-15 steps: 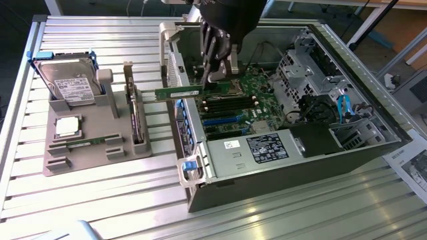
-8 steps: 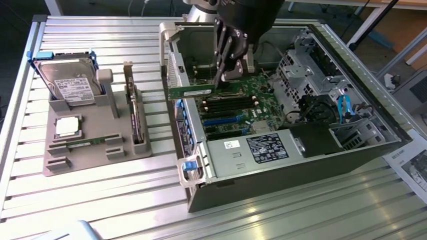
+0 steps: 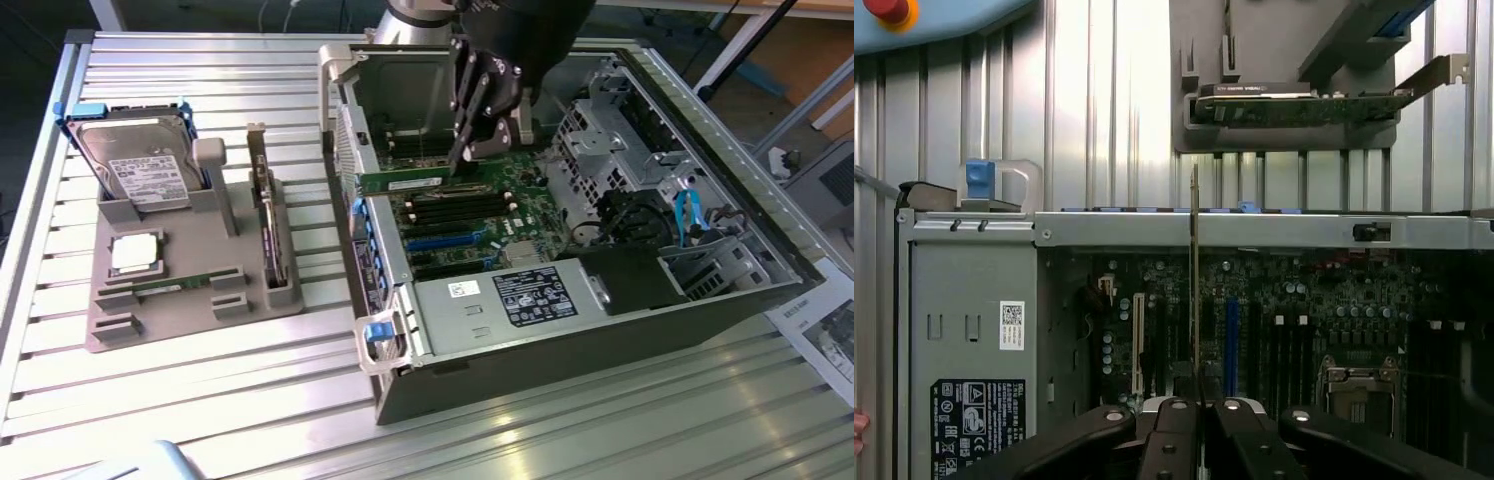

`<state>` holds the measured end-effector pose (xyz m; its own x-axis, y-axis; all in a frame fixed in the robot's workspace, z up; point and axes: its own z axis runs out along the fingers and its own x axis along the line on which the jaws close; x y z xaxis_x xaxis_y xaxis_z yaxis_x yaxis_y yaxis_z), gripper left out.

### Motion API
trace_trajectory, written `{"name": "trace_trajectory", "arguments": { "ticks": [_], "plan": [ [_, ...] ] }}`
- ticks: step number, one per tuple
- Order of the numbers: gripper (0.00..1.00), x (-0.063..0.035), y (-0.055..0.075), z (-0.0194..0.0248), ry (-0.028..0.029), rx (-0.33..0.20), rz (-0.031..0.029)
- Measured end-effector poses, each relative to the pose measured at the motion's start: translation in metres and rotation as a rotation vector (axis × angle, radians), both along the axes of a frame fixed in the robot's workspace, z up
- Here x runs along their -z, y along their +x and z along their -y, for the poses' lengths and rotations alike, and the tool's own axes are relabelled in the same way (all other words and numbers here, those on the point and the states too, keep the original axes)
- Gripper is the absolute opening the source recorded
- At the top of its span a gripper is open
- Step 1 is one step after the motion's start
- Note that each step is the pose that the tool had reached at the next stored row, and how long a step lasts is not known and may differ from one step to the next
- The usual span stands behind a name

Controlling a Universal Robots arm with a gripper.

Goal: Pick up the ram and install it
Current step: 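Pick up the ram and move it above insertion slot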

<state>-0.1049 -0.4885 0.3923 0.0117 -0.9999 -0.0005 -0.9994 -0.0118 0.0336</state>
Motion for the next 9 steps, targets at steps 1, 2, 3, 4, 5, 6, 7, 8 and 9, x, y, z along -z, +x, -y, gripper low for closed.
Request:
{"name": "trace_trajectory", "arguments": {
  "ticks": [1,2,3,4,5,6,7,8,9],
  "plan": [
    [0.12,0.0000,0.002,0.0000,0.0001,0.000,0.0000],
    [0.12,0.0001,0.005,0.0000,0.0001,0.000,0.0000],
    [0.12,0.0000,0.007,0.0000,0.0001,0.000,-0.0001],
    [0.12,0.0000,0.010,0.0000,0.0001,0.000,-0.0001],
    [0.12,0.0000,0.012,0.0000,0.0000,0.000,-0.0002],
    [0.12,0.0000,0.014,0.0000,0.0000,0.000,-0.0002],
    [0.12,0.0000,0.017,0.0000,0.0000,0.000,-0.0003],
    [0.12,0.0000,0.020,0.0000,0.0000,0.000,-0.0004],
    [0.12,0.0000,0.022,0.0000,0.0000,0.000,-0.0005]
  ]
}}
